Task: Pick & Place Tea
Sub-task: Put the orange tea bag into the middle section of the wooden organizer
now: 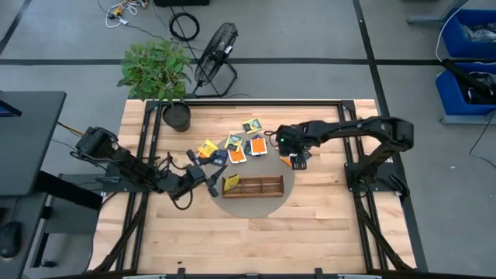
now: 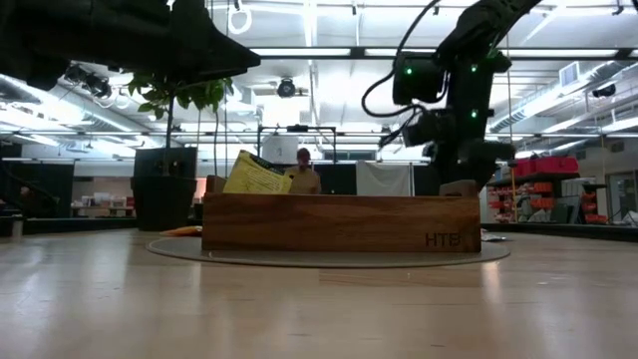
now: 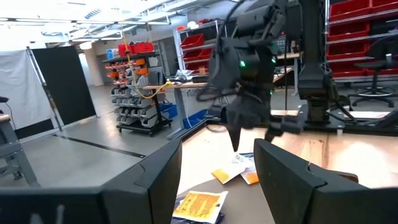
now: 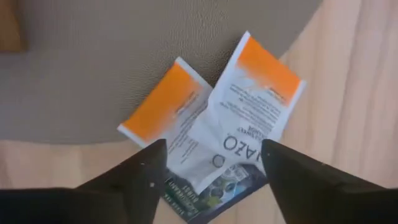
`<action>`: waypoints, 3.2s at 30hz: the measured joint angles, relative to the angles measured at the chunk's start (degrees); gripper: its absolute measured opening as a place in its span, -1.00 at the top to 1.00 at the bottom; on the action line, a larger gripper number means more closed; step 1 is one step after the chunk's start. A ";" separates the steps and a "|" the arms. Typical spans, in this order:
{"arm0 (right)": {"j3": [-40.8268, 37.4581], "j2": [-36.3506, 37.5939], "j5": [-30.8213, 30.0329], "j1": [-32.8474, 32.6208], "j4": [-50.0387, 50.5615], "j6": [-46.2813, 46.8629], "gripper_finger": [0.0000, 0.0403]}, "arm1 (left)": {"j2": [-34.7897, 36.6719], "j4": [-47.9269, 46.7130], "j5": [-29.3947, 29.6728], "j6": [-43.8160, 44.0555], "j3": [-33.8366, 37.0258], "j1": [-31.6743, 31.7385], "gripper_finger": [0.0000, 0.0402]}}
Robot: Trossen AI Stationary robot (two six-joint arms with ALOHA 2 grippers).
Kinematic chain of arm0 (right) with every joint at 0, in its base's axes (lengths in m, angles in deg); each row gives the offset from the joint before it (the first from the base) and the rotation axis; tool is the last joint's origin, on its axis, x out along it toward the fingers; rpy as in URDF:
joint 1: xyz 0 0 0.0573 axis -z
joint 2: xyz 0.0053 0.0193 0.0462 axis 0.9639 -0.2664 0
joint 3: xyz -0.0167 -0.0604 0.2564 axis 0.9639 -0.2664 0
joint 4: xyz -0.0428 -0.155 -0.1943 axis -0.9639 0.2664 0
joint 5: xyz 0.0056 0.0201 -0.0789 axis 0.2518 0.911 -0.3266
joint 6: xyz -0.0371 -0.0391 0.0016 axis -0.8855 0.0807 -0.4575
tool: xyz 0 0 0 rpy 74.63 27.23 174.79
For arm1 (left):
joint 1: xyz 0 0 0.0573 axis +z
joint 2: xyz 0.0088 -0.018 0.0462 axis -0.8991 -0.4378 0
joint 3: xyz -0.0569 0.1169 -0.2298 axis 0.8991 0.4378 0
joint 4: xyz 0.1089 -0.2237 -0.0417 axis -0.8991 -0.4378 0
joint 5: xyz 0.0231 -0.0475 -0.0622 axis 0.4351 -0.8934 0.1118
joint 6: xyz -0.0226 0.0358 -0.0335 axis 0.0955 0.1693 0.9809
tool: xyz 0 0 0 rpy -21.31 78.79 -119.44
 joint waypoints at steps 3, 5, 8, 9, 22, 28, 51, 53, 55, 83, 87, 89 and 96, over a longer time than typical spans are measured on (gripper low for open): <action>-0.02 -2.30 -4.88 -1.13 -2.07 -1.23 -0.53 | 0.00 -0.04 0.00 -0.15 0.00 0.00 -0.03; 0.00 -3.47 -6.61 -1.79 -3.32 -2.42 -0.57 | 0.00 -0.09 -0.04 -0.62 0.00 0.00 -0.03; 0.00 -4.40 -7.04 -2.92 -3.68 -3.18 -0.59 | -0.01 -0.47 -0.02 -0.63 0.00 0.00 -0.03; 0.00 -4.43 -7.53 -3.34 -3.47 -3.20 -0.58 | -0.02 -0.63 -0.02 -0.63 0.00 0.00 -0.03; -3.63 -4.41 -12.61 -6.83 -4.20 -3.22 -0.36 | 0.00 -0.59 -0.02 -1.61 0.00 0.00 -0.03; -5.46 -4.21 -15.96 -8.85 -6.51 -3.61 -0.33 | -0.01 -0.56 -0.02 -1.92 0.00 0.00 -0.03; -2.27 -4.32 -13.51 -9.86 -6.37 -2.25 -0.12 | -0.02 -0.52 -0.42 -1.85 -0.02 0.26 -0.03; -2.40 -4.32 -13.40 -9.25 -7.12 -2.36 -0.09 | -0.01 -0.52 -1.04 -1.82 0.00 0.26 -0.03; -2.40 -4.32 -13.39 -8.53 -8.14 -2.86 -0.06 | 0.00 -0.52 -1.45 -1.83 0.00 0.24 -0.03; -2.45 -4.35 2.61 2.10 -11.21 -5.57 -0.03 | -0.02 -0.50 -1.53 -1.41 -0.01 0.26 -0.03; -2.45 -4.35 2.90 3.18 -10.73 -5.22 -0.03 | -0.02 -0.48 -1.53 -1.40 0.00 0.24 -0.03; -2.45 -4.35 2.91 3.22 -9.85 -5.04 -0.03 | 0.00 -0.46 -1.53 -1.39 0.00 0.26 -0.03; -2.06 -4.10 3.00 3.18 -6.44 -2.85 -0.03 | -0.01 -0.44 -1.53 -1.46 -0.01 0.24 -0.03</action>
